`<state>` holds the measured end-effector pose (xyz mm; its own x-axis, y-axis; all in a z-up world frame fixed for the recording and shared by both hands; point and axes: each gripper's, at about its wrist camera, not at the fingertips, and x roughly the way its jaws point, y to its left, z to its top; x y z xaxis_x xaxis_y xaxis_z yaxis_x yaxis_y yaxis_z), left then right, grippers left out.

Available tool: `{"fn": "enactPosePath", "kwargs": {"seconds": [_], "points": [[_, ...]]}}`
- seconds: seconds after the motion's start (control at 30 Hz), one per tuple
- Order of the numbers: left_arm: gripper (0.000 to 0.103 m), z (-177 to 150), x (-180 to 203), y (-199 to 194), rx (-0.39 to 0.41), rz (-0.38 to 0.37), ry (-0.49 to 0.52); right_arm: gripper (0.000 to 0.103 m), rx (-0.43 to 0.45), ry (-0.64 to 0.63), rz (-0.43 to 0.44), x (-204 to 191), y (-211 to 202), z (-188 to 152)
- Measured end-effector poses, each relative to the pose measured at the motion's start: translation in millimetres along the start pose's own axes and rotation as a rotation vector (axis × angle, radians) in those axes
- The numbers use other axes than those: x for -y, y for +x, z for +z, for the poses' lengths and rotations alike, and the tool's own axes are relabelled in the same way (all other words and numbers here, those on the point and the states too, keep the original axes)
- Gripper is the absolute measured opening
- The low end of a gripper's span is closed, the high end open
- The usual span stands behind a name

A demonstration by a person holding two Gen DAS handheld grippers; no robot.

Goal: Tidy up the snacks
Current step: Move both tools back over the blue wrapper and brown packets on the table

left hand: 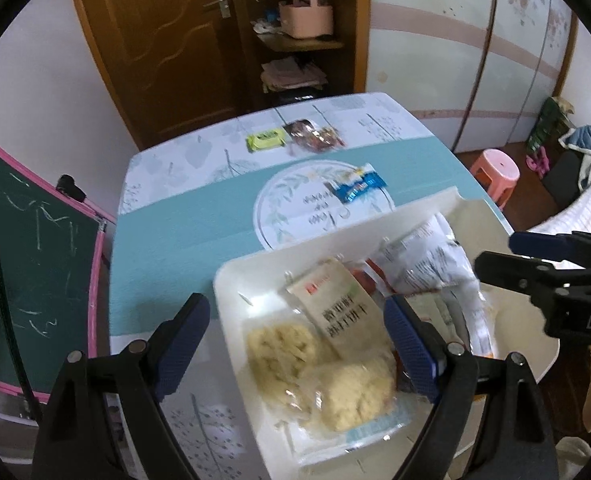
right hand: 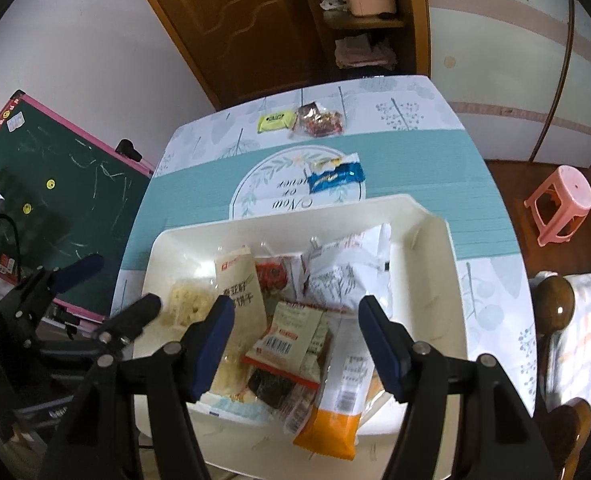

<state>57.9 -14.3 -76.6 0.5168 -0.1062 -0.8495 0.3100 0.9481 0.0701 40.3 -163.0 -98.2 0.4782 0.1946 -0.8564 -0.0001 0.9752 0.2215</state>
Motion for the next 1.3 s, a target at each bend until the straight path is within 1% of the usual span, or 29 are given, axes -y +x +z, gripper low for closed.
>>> {"fn": "enactPosePath", "kwargs": {"seconds": [0.13, 0.23, 0.37, 0.47, 0.5, 0.6, 0.67, 0.77, 0.87, 0.97, 1.13, 1.23, 1.3], "points": [[0.088, 19.5, -10.5, 1.5, 0.022, 0.032, 0.002, 0.065, 0.021, -0.028, -0.026, 3.1, -1.5, 22.1], [0.088, 38.0, -16.4, 5.7, 0.033, 0.044, 0.017, 0.065, 0.008, -0.007, -0.021, 12.0, 4.6, 44.2], [0.088, 71.9, -20.6, 17.4, 0.058, 0.082, 0.067, 0.065, -0.043, 0.083, -0.007, 28.1, 23.5, 75.5], [0.088, 97.7, -25.5, 27.6, 0.075, 0.056, 0.097, 0.065, -0.068, 0.135, -0.016, 34.1, 43.9, 99.7], [0.088, 109.6, -28.1, 33.0, 0.094, 0.068, 0.117, 0.065, -0.081, 0.159, -0.013, 36.5, 52.1, 107.3], [0.088, 134.2, -35.1, 48.1, 0.124, 0.104, 0.139, 0.065, -0.142, 0.263, 0.035, 46.3, 83.2, 124.8], [0.088, 149.5, -43.1, 63.4, 0.118, 0.094, 0.137, 0.065, -0.195, 0.345, 0.054, 55.2, 109.3, 133.2], [0.088, 159.3, -48.9, 83.3, 0.093, 0.080, 0.122, 0.065, -0.243, 0.428, 0.062, 62.8, 140.0, 139.2], [0.088, 159.0, -48.6, 98.4, 0.074, 0.088, 0.127, 0.065, -0.306, 0.479, 0.066, 66.5, 167.1, 138.8], [0.088, 156.5, -45.5, 108.2, 0.069, 0.094, 0.142, 0.065, -0.351, 0.535, 0.088, 70.1, 188.2, 133.8], [0.088, 155.8, -47.0, 116.1, 0.054, 0.083, 0.133, 0.065, -0.370, 0.589, 0.086, 69.9, 210.7, 132.2], [0.088, 157.2, -48.2, 117.9, 0.049, 0.084, 0.126, 0.064, -0.357, 0.585, 0.056, 64.3, 219.5, 137.7], [0.088, 157.7, -49.2, 118.6, 0.046, 0.082, 0.119, 0.061, -0.352, 0.569, 0.028, 58.9, 226.0, 141.4]]}}
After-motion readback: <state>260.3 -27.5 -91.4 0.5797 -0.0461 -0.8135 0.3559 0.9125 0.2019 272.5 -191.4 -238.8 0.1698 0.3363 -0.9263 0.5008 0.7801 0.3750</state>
